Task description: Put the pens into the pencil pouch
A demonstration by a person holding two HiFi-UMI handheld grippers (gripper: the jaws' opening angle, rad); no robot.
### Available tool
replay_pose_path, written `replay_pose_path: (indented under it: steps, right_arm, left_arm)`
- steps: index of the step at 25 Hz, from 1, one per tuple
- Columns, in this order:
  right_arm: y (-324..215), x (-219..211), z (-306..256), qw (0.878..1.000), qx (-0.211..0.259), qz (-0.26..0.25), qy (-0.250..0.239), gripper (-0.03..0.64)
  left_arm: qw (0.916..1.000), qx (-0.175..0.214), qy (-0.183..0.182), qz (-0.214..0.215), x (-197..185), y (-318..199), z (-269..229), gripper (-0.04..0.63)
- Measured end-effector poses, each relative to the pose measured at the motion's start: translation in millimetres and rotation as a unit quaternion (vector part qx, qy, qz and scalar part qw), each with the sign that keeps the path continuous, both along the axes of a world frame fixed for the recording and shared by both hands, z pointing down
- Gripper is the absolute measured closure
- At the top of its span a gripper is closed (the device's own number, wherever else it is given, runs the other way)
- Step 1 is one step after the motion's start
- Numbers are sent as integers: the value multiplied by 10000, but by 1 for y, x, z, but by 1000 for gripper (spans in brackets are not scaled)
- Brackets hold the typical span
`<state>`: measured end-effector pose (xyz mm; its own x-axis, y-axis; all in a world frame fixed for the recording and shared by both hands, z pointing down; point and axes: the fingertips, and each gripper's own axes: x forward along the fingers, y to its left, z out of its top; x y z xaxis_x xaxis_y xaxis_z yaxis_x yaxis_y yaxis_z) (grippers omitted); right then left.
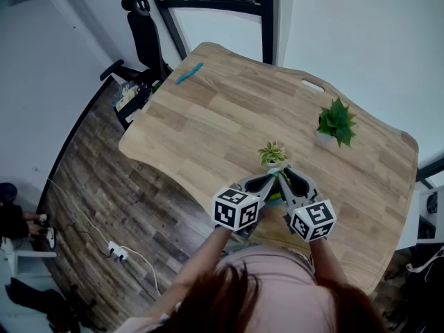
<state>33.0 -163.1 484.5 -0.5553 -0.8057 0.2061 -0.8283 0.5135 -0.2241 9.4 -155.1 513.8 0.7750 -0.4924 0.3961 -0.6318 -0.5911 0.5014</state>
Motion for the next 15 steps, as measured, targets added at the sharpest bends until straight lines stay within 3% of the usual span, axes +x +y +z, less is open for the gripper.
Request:
replay_pose_path:
  steps: [7,15]
  right_arm:
    - [-7,14,-17,9990,5,151,-427,574]
    - [-8,44,-25,9992,42,279,-270,574]
  left_arm:
    - [10000,22,7,-30,0,-2,1,581]
    - [9998,22,-4,-193,-9,-5,2,581]
